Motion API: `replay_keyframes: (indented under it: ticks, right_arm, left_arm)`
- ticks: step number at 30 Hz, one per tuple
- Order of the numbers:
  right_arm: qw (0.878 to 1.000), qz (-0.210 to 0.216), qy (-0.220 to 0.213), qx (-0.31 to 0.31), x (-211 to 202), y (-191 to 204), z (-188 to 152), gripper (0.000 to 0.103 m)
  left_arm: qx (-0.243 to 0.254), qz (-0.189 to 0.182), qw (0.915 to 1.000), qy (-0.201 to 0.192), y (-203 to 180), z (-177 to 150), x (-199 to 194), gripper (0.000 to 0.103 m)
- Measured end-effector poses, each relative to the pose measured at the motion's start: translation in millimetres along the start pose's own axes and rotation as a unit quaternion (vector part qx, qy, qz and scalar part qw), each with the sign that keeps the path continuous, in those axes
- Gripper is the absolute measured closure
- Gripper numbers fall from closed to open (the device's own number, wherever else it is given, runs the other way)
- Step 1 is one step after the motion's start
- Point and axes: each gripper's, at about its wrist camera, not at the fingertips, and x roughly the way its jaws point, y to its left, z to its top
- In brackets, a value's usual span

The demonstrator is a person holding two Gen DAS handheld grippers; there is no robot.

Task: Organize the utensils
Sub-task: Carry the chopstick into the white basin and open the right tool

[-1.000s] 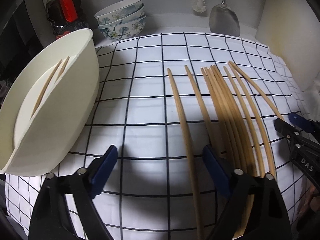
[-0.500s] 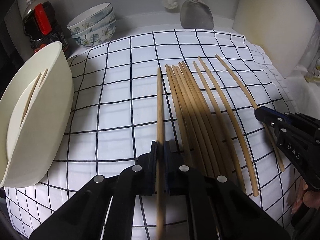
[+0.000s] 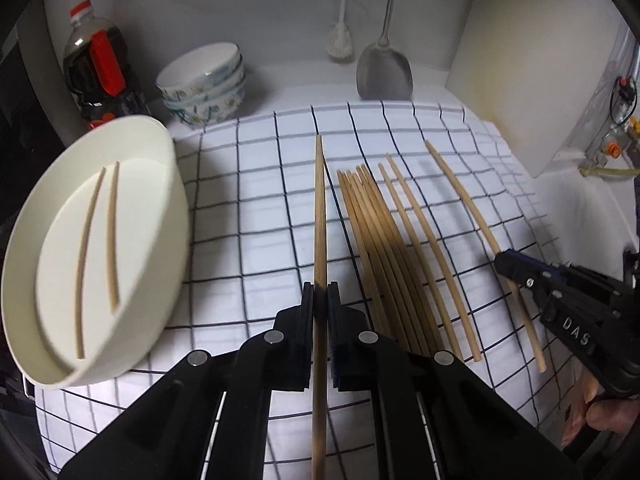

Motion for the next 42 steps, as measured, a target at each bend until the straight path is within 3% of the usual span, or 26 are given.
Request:
replay_keyframes:
  ticks: [9,19,25,34,42]
  right_arm:
    - [0.998,0.036,-0.026,-0.033,-27,77,26,0.097]
    - [0.992,0.097,-0.034,-0.071,-11,179,57,0.097]
    - [0.986,0.125,-0.01,-0.108,24,244,68,0.097]
    - [0.982,0.129,0.043,-0.131,84,307,79,0.097]
    - [0.985,0.099,0.081,-0.114,122,312,81,0.097]
  left_arm:
    - [-0.025,0.006,0.9988,-0.042,62,16,-51,0.096]
    - [-0.09,0.045,0.9936,-0.052,167,12,-71,0.096]
    - [-0.121,0.062,0.9898,-0.042,223,7,-62,0.096]
    - [-0.135,0.069,0.988,-0.028,262,6,-29,0.096]
    - [-0.135,0.061,0.9888,-0.013,274,4,-7,0.096]
